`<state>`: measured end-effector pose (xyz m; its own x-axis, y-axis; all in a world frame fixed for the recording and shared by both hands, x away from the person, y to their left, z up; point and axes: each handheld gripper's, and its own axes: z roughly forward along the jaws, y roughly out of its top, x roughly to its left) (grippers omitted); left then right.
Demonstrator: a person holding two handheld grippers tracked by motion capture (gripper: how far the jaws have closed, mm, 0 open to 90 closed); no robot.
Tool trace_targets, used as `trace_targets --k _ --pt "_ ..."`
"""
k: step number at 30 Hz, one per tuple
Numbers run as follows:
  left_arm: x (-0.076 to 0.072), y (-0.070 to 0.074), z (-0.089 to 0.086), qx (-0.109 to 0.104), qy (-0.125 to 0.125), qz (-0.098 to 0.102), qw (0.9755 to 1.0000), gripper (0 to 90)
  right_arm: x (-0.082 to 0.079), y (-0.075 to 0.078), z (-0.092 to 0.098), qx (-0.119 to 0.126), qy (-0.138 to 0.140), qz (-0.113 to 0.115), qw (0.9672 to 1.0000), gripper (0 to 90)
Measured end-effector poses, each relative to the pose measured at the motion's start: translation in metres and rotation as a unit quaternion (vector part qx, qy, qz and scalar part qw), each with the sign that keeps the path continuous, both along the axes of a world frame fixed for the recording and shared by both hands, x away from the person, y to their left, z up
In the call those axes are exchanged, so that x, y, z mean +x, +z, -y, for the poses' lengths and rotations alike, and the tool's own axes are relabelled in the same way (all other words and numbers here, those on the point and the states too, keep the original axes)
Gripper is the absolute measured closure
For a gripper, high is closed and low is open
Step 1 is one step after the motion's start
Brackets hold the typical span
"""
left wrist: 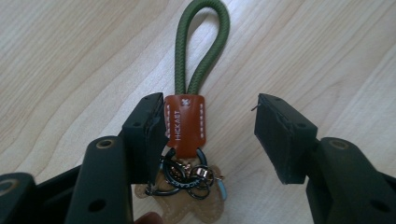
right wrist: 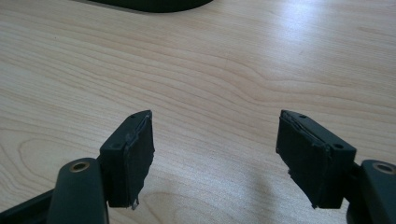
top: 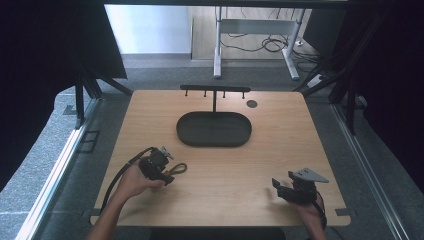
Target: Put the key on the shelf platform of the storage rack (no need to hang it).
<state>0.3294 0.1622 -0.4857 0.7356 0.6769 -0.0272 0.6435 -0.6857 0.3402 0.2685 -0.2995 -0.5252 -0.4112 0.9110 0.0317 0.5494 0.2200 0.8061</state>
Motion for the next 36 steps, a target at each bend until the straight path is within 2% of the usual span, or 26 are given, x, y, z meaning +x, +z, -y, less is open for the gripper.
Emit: trace_targets --k 3,4,8,19,26,28,36 --pt "0.002 -0.002 0.001 0.002 0.001 -0.006 1.0000 44.8 0.000 0.000 0.000 -0.002 0.001 0.000 1.0000 27.9" --pt "0.003 -0.005 0.002 0.011 -0.002 -0.012 0.9999 45.4 0.000 0.000 0.000 -0.003 0.001 0.000 1.0000 27.9" --pt "0.006 -0.009 0.003 0.025 0.006 -0.015 0.9996 45.7 0.000 -0.001 -0.001 -0.005 0.002 -0.001 1.0000 27.9" --pt "0.012 -0.020 -0.006 0.028 0.015 -0.030 0.9990 51.8 0.000 -0.002 -0.005 -0.014 0.003 0.000 0.9999 28.0" --pt "0.015 -0.019 -0.008 0.023 0.013 -0.034 0.9991 60.2 0.000 -0.003 -0.007 -0.018 0.006 -0.003 0.9998 28.0" --pt "0.016 -0.019 -0.008 0.021 0.012 -0.036 0.9990 65.5 0.000 -0.003 -0.007 -0.019 0.006 -0.003 0.9998 28.1" --pt "0.015 -0.018 -0.006 0.029 0.009 -0.034 0.9990 66.5 0.000 -0.004 -0.007 -0.019 0.003 -0.004 0.9998 28.3"
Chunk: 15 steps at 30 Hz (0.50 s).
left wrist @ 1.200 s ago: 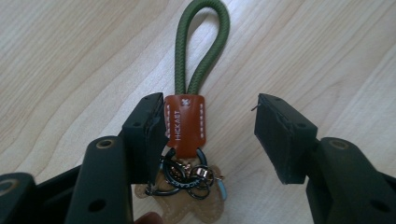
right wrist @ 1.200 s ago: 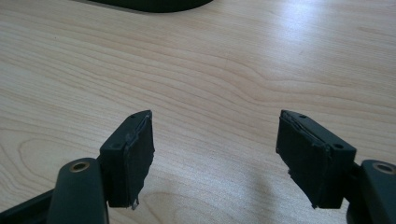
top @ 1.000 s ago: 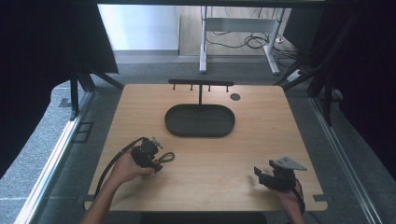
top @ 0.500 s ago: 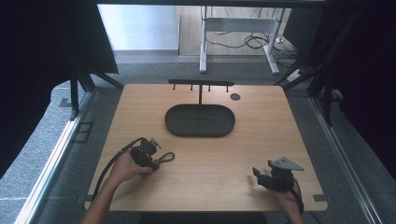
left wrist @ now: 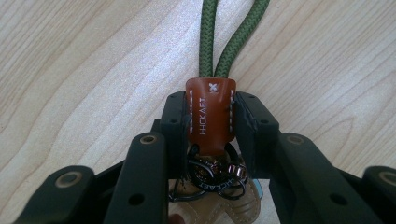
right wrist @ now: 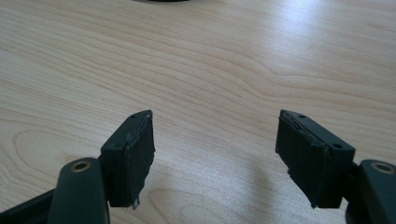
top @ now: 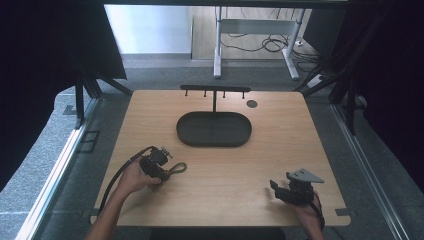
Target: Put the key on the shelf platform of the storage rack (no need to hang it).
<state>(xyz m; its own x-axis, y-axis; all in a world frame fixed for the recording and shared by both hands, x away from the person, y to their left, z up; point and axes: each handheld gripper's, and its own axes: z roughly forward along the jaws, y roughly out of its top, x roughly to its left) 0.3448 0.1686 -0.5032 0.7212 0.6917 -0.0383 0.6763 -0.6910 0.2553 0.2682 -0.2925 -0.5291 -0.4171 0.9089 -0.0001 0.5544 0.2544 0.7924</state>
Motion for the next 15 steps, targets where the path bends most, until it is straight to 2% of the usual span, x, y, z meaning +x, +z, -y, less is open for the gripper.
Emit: trace_targets --k 4,8,9,11,15 --pt "-0.001 0.007 -0.001 -0.008 0.000 0.005 1.0000 66.6 0.000 0.000 0.000 0.001 0.000 0.000 1.0000 28.4" --pt "-0.004 0.030 -0.005 -0.026 0.002 0.029 0.9993 66.6 0.000 0.000 0.000 0.000 -0.001 -0.001 1.0000 28.4" --pt "-0.004 0.030 -0.005 -0.026 0.002 0.029 0.9993 66.6 0.000 0.000 0.000 0.000 -0.001 -0.001 1.0000 28.4" --pt "-0.007 0.045 -0.007 -0.034 0.000 0.041 0.9986 66.6 0.000 0.000 0.000 -0.001 0.000 0.000 1.0000 28.5" --pt "-0.010 0.058 -0.008 -0.045 -0.003 0.051 0.9977 66.6 0.000 0.000 -0.001 -0.002 0.000 0.000 1.0000 28.5"
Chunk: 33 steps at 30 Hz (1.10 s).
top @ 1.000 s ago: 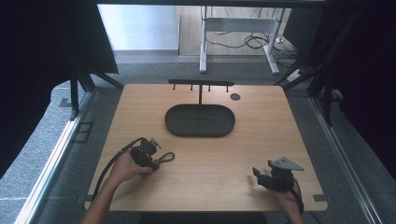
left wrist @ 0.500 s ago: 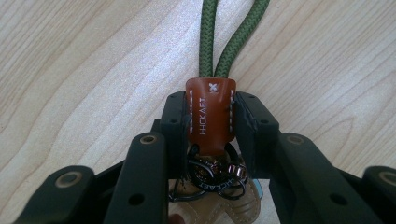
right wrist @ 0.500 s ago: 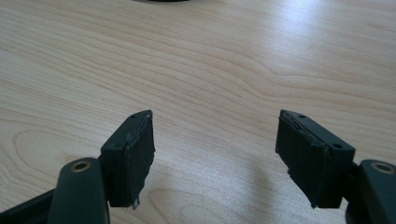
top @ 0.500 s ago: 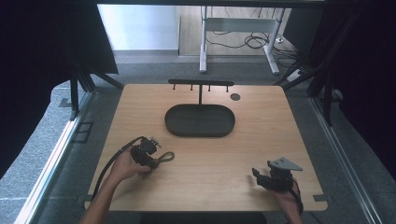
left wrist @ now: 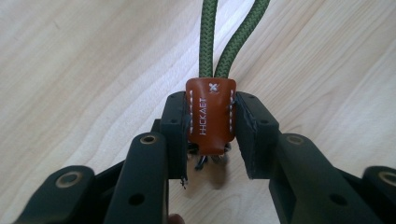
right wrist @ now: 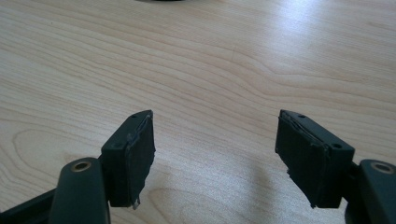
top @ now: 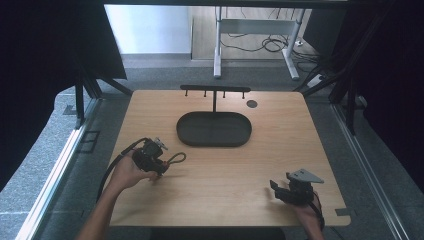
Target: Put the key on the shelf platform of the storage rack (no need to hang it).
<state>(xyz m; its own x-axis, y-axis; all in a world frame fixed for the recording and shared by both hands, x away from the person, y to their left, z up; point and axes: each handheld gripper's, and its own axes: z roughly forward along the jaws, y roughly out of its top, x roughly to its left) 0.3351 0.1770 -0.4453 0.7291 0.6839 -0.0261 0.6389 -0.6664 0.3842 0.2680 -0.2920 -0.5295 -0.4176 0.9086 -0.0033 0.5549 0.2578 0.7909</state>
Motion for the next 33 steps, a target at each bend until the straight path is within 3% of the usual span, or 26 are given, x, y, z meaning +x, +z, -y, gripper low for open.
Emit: trace_targets --k 10,33 --pt "-0.003 0.030 0.000 -0.006 -0.003 0.029 0.9996 66.5 0.000 -0.001 0.000 -0.001 0.000 -0.001 1.0000 28.6" --pt "0.001 0.050 0.014 -0.006 -0.015 0.044 0.9989 66.6 0.000 -0.003 -0.001 -0.003 -0.002 -0.007 1.0000 28.8"
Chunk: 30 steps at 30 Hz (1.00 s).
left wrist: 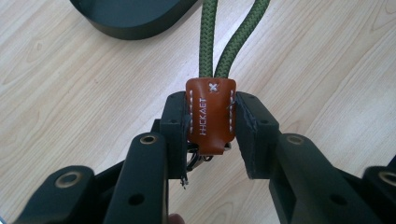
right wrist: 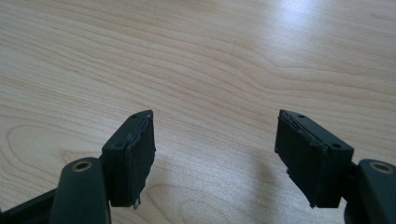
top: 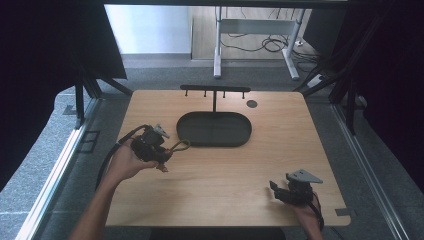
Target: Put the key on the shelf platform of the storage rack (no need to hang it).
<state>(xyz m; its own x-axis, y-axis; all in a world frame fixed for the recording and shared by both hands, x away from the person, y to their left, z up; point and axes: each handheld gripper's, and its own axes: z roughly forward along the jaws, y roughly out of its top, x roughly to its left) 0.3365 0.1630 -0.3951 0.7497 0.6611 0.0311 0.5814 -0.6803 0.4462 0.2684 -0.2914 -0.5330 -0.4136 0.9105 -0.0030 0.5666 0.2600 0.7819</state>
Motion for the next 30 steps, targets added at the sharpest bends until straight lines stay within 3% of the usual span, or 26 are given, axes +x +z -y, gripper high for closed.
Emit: trace_targets --k 16,30 --pt "0.009 0.013 0.027 0.000 -0.023 0.003 0.9997 66.5 0.000 -0.001 0.001 0.001 -0.002 -0.003 1.0000 29.0" --pt "0.017 0.012 0.031 0.000 -0.037 -0.004 0.9993 66.5 0.000 0.000 0.003 0.005 -0.005 -0.001 1.0000 29.2"
